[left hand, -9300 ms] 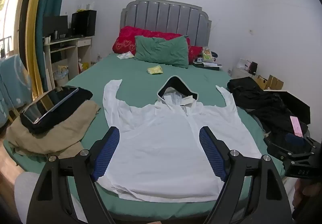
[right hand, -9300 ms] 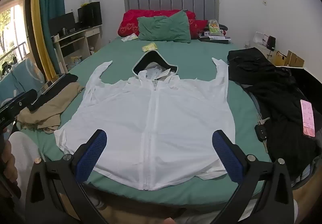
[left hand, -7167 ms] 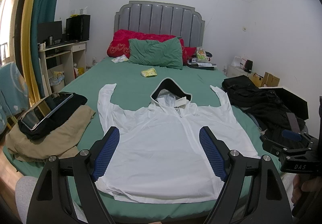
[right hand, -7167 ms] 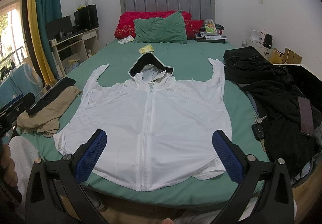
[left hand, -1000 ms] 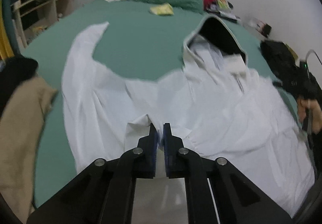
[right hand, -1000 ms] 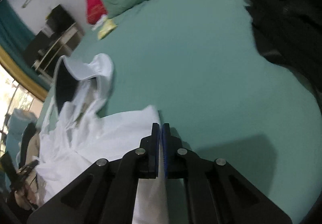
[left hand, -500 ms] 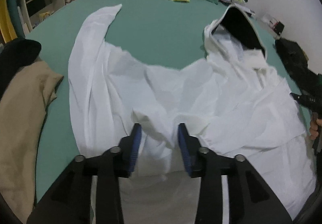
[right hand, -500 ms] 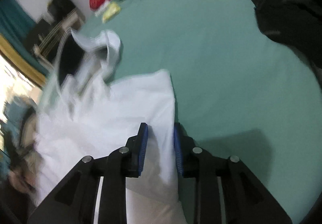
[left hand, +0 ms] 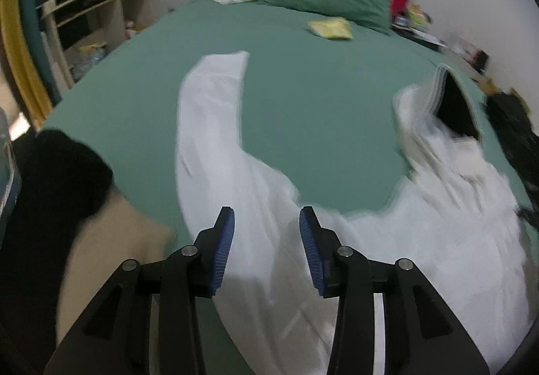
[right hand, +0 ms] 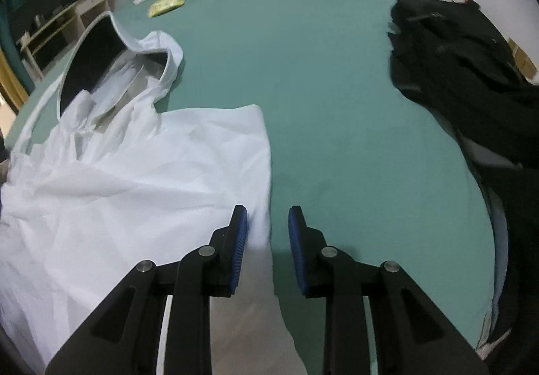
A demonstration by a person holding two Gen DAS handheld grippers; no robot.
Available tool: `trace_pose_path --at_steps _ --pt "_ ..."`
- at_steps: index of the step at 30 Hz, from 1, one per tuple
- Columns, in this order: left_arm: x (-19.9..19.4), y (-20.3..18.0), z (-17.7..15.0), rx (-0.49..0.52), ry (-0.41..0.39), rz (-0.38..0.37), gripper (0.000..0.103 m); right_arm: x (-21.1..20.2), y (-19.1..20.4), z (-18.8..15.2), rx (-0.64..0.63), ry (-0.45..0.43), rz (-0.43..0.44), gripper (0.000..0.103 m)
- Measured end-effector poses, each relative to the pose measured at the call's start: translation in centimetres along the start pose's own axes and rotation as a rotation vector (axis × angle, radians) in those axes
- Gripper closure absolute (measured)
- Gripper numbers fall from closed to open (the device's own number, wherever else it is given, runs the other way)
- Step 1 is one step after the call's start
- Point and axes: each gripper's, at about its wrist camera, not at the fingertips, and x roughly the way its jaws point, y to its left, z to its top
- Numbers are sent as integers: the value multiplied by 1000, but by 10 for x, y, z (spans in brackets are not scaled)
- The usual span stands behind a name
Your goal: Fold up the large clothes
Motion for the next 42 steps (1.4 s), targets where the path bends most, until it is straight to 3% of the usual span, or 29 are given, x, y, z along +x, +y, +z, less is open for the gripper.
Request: trace_pose_path --at_steps 4,6,7,8,9,15,17,21,24,26,29,32,36,40,42 --pt "46 12 16 -13 54 72 61 -5 -4 -4 40 8 24 78" --pt "60 17 15 -40 78 65 61 -7 2 1 27 7 37 78" --pt "56 18 14 -56 43 63 64 -10 4 2 19 -5 42 78" --pt "54 18 14 -56 35 80 87 -13 7 5 11 -16 43 78" --pt "52 17 13 -55 32 80 98 -16 10 6 2 -17 51 78" --pt "2 7 0 -52 -40 76 99 -29 16 6 -27 -42 77 78" --pt "-21 -2 -6 -59 -31 29 99 -39 14 7 -19 -54 100 78" --pt "-58 -22 -29 -63 40 -62 99 -56 9 7 -5 -69 122 78" --pt "-68 -39 -54 -66 160 -141 98 -66 4 5 0 -79 141 78" --pt "-70 -47 -61 -44 207 -152 91 -71 1 4 0 -84 151 78" --pt "-72 -49 -52 -7 142 -101 70 -73 -4 2 3 -79 145 78" --pt "-58 -41 -29 -14 73 -57 61 -66 -9 0 6 -72 133 78" --pt "-13 -34 2 -11 42 -3 54 -50 -9 1 2 -40 107 78" --pt "39 -24 17 29 76 63 53 -32 -4 5 -23 -5 92 78" --pt "58 -14 18 15 112 62 53 -25 -1 7 -37 7 94 78"
